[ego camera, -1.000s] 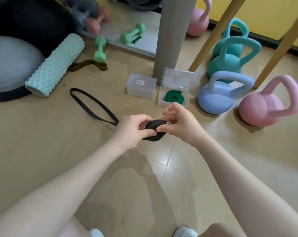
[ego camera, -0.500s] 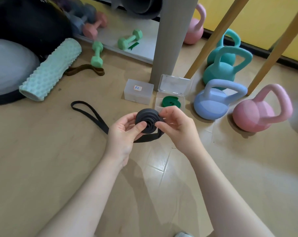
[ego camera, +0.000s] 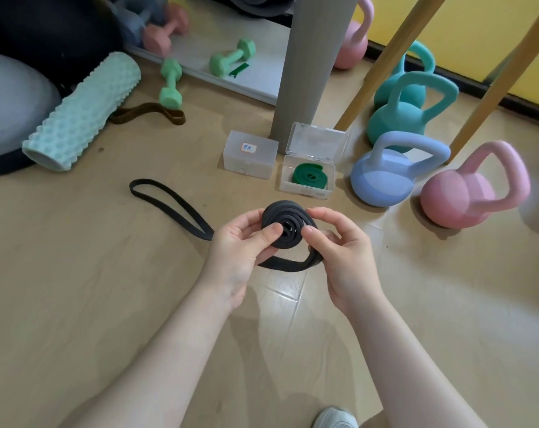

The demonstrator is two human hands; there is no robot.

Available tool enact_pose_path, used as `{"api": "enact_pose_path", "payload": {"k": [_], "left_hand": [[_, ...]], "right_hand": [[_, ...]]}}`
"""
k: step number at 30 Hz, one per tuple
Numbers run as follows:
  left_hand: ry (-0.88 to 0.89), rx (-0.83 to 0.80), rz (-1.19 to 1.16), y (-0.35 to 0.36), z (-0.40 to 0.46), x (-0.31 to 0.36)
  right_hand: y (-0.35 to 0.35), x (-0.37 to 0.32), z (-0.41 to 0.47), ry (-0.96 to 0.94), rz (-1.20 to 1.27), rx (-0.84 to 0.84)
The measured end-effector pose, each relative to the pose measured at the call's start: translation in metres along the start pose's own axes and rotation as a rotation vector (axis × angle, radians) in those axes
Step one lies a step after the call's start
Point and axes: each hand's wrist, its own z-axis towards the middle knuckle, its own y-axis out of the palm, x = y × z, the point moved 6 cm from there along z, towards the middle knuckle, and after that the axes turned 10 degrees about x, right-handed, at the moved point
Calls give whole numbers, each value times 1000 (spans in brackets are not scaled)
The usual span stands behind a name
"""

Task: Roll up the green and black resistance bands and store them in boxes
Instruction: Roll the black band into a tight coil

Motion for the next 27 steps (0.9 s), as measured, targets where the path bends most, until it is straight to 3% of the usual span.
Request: {"api": "enact_pose_path", "payload": {"k": [9, 20, 24, 27], "left_hand": [[-17, 54, 66, -9, 1, 4], [-144, 155, -167, -1, -1, -16], [-130, 24, 38, 3, 2, -10], [-76, -122, 312, 2, 2, 1]], "right_hand": [[11, -1, 7, -12, -126, -170], [16, 9, 11, -57, -170, -137], [10, -2, 14, -140, -221, -232], [10, -8, 11, -281, -424, -361]]}}
